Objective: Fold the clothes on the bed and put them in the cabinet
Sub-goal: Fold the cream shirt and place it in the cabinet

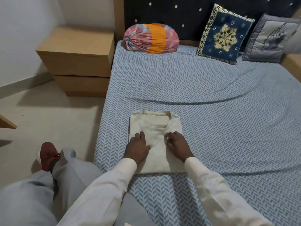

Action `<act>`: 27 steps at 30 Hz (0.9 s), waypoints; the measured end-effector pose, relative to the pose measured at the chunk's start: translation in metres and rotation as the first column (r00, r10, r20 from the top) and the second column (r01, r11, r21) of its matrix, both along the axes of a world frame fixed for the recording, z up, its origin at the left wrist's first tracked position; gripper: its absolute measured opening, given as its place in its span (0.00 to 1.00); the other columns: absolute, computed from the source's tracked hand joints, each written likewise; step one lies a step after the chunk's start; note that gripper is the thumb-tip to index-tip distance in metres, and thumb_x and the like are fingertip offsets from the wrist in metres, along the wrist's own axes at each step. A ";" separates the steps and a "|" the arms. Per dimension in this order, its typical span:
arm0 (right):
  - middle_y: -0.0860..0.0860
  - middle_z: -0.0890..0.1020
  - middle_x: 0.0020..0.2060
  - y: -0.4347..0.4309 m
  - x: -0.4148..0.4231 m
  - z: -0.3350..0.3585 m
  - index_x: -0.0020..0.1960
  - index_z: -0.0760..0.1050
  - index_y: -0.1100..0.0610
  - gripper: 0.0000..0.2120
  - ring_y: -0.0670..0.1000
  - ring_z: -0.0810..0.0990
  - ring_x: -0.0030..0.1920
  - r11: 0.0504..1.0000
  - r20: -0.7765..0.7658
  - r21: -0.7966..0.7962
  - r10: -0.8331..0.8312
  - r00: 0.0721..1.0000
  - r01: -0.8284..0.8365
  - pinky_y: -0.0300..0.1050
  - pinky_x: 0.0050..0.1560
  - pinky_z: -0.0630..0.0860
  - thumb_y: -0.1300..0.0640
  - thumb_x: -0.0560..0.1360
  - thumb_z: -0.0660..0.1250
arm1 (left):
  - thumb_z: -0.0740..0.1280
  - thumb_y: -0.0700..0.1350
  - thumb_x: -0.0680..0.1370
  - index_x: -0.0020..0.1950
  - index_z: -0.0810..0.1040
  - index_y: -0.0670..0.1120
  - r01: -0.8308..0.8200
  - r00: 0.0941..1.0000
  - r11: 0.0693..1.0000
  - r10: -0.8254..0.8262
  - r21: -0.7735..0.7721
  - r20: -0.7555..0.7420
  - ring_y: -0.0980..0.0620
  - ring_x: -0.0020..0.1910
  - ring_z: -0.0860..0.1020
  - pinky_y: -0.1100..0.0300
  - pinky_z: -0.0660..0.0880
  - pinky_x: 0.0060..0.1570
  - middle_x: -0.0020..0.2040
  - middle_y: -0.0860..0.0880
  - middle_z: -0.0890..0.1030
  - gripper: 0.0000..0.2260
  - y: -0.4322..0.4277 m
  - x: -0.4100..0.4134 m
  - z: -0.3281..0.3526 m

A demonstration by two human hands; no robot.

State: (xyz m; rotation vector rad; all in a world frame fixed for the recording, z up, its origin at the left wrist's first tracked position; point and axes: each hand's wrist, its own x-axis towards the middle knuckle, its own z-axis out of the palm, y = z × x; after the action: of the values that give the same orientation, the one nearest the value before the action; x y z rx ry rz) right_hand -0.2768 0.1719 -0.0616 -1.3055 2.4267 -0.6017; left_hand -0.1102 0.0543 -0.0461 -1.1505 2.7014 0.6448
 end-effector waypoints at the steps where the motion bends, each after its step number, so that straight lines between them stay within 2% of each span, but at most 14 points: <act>1: 0.55 0.78 0.44 -0.005 -0.007 -0.001 0.53 0.80 0.54 0.12 0.60 0.76 0.46 1.000 -0.030 0.005 -0.027 0.999 0.027 0.48 0.48 0.71 0.58 0.71 0.65 | 0.59 0.59 0.80 0.78 0.51 0.40 0.001 1.000 1.000 -0.001 -0.026 0.003 0.40 0.66 0.67 0.49 0.71 0.59 0.71 0.41 0.64 0.35 -0.008 -0.003 -0.001; 3: 0.53 0.77 0.42 -0.016 -0.021 -0.003 0.52 0.79 0.52 0.12 0.61 0.77 0.46 0.998 -0.040 0.022 -0.058 0.998 0.059 0.48 0.49 0.69 0.52 0.70 0.63 | 0.59 0.62 0.79 0.78 0.50 0.39 0.017 1.000 0.998 -0.017 -0.053 0.010 0.40 0.66 0.68 0.48 0.72 0.58 0.72 0.41 0.63 0.38 -0.022 -0.007 0.000; 6: 0.54 0.75 0.49 -0.033 -0.037 0.002 0.56 0.76 0.53 0.24 0.60 0.75 0.53 0.990 0.031 0.112 -0.084 0.996 0.080 0.49 0.56 0.70 0.41 0.64 0.63 | 0.62 0.67 0.75 0.79 0.43 0.41 0.018 0.998 0.999 -0.020 0.028 0.065 0.39 0.66 0.71 0.48 0.73 0.57 0.75 0.41 0.61 0.47 -0.046 -0.017 0.001; 9: 0.56 0.68 0.62 -0.048 -0.048 0.012 0.68 0.68 0.54 0.34 0.60 0.73 0.61 0.969 0.117 0.226 -0.125 0.985 0.096 0.51 0.63 0.72 0.46 0.66 0.73 | 0.69 0.68 0.67 0.79 0.36 0.43 -0.042 0.993 0.989 0.026 0.144 0.111 0.39 0.64 0.73 0.49 0.73 0.57 0.72 0.40 0.67 0.58 -0.065 -0.031 0.003; 12: 0.57 0.63 0.69 -0.056 -0.057 0.014 0.75 0.58 0.53 0.44 0.60 0.71 0.66 0.946 0.126 0.320 -0.095 0.988 0.050 0.52 0.65 0.71 0.49 0.66 0.75 | 0.73 0.67 0.64 0.78 0.33 0.43 -0.076 0.984 0.986 0.050 0.148 0.170 0.40 0.64 0.74 0.51 0.74 0.57 0.69 0.40 0.71 0.62 -0.071 -0.041 0.005; 13: 0.56 0.64 0.68 -0.057 -0.057 0.014 0.74 0.57 0.54 0.43 0.61 0.72 0.64 0.948 0.119 0.313 -0.104 0.987 0.062 0.52 0.63 0.72 0.50 0.65 0.75 | 0.73 0.66 0.64 0.78 0.33 0.42 -0.084 0.981 0.987 0.058 0.136 0.187 0.40 0.63 0.74 0.51 0.74 0.57 0.68 0.40 0.72 0.62 -0.071 -0.043 0.006; 15: 0.56 0.69 0.62 -0.056 -0.049 0.015 0.68 0.62 0.56 0.35 0.60 0.75 0.58 0.968 0.018 0.236 -0.088 0.996 0.081 0.51 0.55 0.75 0.52 0.67 0.74 | 0.73 0.64 0.65 0.79 0.37 0.43 -0.071 0.982 0.992 0.051 0.108 0.180 0.42 0.61 0.76 0.51 0.75 0.53 0.65 0.42 0.74 0.59 -0.067 -0.046 0.005; 17: 0.54 0.73 0.55 -0.054 -0.036 0.014 0.61 0.67 0.55 0.22 0.59 0.75 0.53 0.988 -0.171 0.155 0.029 0.985 -0.002 0.52 0.49 0.75 0.55 0.70 0.69 | 0.72 0.60 0.67 0.79 0.44 0.44 0.013 0.994 0.999 -0.017 0.041 0.105 0.42 0.58 0.77 0.53 0.75 0.49 0.63 0.42 0.74 0.52 -0.059 -0.048 0.002; 19: 0.52 0.74 0.52 -0.061 -0.027 0.015 0.57 0.71 0.52 0.14 0.57 0.74 0.54 0.969 -0.215 0.219 0.159 0.964 -0.111 0.51 0.51 0.71 0.58 0.72 0.63 | 0.72 0.57 0.69 0.79 0.48 0.47 0.100 0.994 0.994 -0.102 0.040 0.050 0.41 0.60 0.76 0.51 0.75 0.51 0.66 0.42 0.71 0.46 -0.056 -0.051 0.000; 21: 0.50 0.73 0.53 -0.071 -0.027 0.017 0.56 0.72 0.49 0.13 0.56 0.71 0.58 0.930 -0.118 0.348 0.165 0.979 -0.115 0.53 0.55 0.68 0.59 0.72 0.64 | 0.72 0.59 0.69 0.79 0.48 0.50 0.110 0.991 0.987 -0.119 0.116 0.067 0.41 0.63 0.74 0.50 0.75 0.55 0.70 0.43 0.67 0.48 -0.061 -0.051 -0.003; 23: 0.50 0.70 0.57 -0.077 -0.033 0.017 0.55 0.71 0.49 0.17 0.56 0.68 0.61 0.918 0.011 0.390 0.068 0.998 -0.067 0.54 0.60 0.69 0.59 0.69 0.69 | 0.75 0.60 0.66 0.80 0.43 0.52 0.082 0.993 0.978 -0.096 0.190 0.063 0.43 0.62 0.75 0.50 0.75 0.56 0.70 0.44 0.68 0.54 -0.068 -0.050 -0.003; 25: 0.51 0.66 0.59 -0.081 -0.044 0.017 0.56 0.70 0.51 0.23 0.56 0.66 0.61 0.931 0.108 0.364 -0.020 0.994 -0.021 0.52 0.61 0.72 0.60 0.64 0.74 | 0.77 0.58 0.65 0.79 0.36 0.53 0.068 0.997 0.969 -0.071 0.240 0.003 0.46 0.54 0.80 0.51 0.77 0.52 0.66 0.45 0.74 0.58 -0.075 -0.049 -0.002; 27: 0.51 0.63 0.59 -0.085 -0.057 0.022 0.57 0.68 0.52 0.30 0.56 0.68 0.60 0.926 0.162 0.377 -0.053 0.985 -0.012 0.48 0.58 0.74 0.60 0.60 0.78 | 0.78 0.55 0.66 0.77 0.31 0.55 0.060 0.998 0.957 -0.049 0.284 -0.047 0.48 0.45 0.82 0.54 0.79 0.47 0.61 0.45 0.79 0.60 -0.083 -0.048 -0.002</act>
State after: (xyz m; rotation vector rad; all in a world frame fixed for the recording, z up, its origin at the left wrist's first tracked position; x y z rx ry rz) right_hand -0.3337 0.0869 -0.0401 -1.0261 2.2728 -0.2200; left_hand -0.1584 -0.0289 -0.0478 -0.9961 2.5497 1.0177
